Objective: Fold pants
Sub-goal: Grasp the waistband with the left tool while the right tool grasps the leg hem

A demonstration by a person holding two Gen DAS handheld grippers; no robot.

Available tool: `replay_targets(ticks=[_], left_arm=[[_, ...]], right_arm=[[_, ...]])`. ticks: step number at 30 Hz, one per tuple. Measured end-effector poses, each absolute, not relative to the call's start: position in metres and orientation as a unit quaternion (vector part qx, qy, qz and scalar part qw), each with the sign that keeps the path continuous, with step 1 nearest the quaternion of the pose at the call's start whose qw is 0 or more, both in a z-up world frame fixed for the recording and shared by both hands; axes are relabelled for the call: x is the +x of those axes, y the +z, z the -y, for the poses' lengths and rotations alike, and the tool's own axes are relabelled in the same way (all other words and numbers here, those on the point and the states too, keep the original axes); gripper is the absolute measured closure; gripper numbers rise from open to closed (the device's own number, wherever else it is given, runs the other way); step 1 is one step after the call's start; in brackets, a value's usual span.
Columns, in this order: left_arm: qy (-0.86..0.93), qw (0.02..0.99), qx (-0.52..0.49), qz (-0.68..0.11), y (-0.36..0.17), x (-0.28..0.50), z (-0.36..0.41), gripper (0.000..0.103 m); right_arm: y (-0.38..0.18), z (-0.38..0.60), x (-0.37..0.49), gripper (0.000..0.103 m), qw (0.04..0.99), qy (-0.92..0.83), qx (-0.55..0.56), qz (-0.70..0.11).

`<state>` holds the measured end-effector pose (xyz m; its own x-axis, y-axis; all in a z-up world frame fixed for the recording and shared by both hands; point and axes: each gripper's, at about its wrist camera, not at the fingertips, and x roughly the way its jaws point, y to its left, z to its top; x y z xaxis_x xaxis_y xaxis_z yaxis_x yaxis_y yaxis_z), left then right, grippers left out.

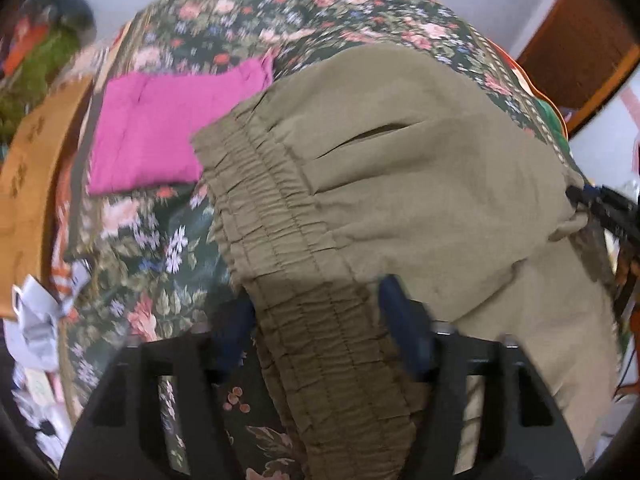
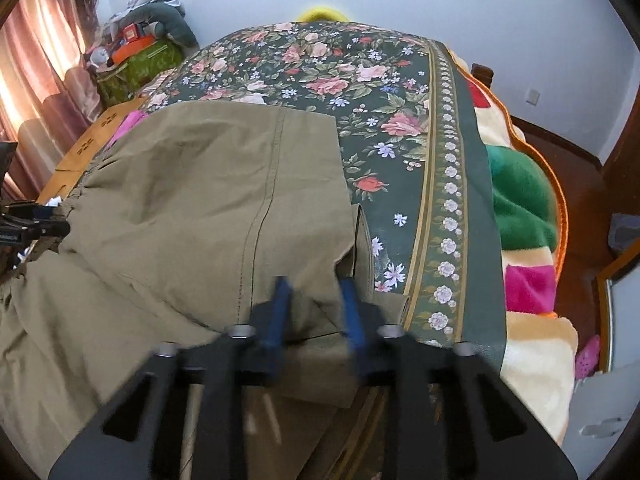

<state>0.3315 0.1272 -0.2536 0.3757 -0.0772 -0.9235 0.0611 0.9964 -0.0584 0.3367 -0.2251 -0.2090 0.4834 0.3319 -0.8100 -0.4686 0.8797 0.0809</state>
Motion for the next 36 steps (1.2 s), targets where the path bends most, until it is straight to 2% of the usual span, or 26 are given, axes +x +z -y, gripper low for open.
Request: replay_targets(ticks=[3, 6, 12, 19, 24, 29, 32, 34, 36], left_arm=[[-0.018, 0.844, 0.071, -0.532, -0.251, 0.329, -0.109, 0.057], [-0.004, 0.847, 0.100, -0.523, -0.251, 0.328, -0.103, 0.058], [0.002, 0.847, 0.035, -0.531, -0.252, 0.337, -0.128, 0.058], [0.002, 0.843, 0.015, -0.537, -0.260, 0.336, -0.129, 0.055], [-0.010, 0.844, -0.007, -0.537, -0.251, 0.332, -0.136, 0.049], [0.001, 0.853, -0.003, -0.521, -0.228, 0.324, -0.142, 0.048], [0.009, 0.862, -0.016, -0.507, -0.210, 0.325, -0.154, 0.042], [0.020, 0.869, -0.021, -0.494, -0.199, 0.329, -0.161, 0.039], [0.028, 0.875, -0.027, -0.482, -0.189, 0.335, -0.168, 0.034]], right_arm=[[-0.211, 0.221, 0.334, 0.090, 0.857, 0.233, -0.112, -0.445], [-0.211, 0.216, 0.330, 0.091, 0.860, 0.226, -0.139, -0.436], [-0.211, 0.220, 0.330, 0.092, 0.868, 0.214, -0.137, -0.427], [-0.220, 0.217, 0.336, 0.092, 0.860, 0.206, -0.136, -0.446], [-0.209, 0.220, 0.334, 0.085, 0.862, 0.203, -0.123, -0.447], [-0.187, 0.229, 0.333, 0.084, 0.867, 0.202, -0.095, -0.445], [-0.168, 0.230, 0.334, 0.082, 0.873, 0.215, -0.074, -0.432], [-0.153, 0.228, 0.333, 0.078, 0.880, 0.223, -0.065, -0.415], [-0.142, 0.224, 0.335, 0.066, 0.886, 0.228, -0.061, -0.400]])
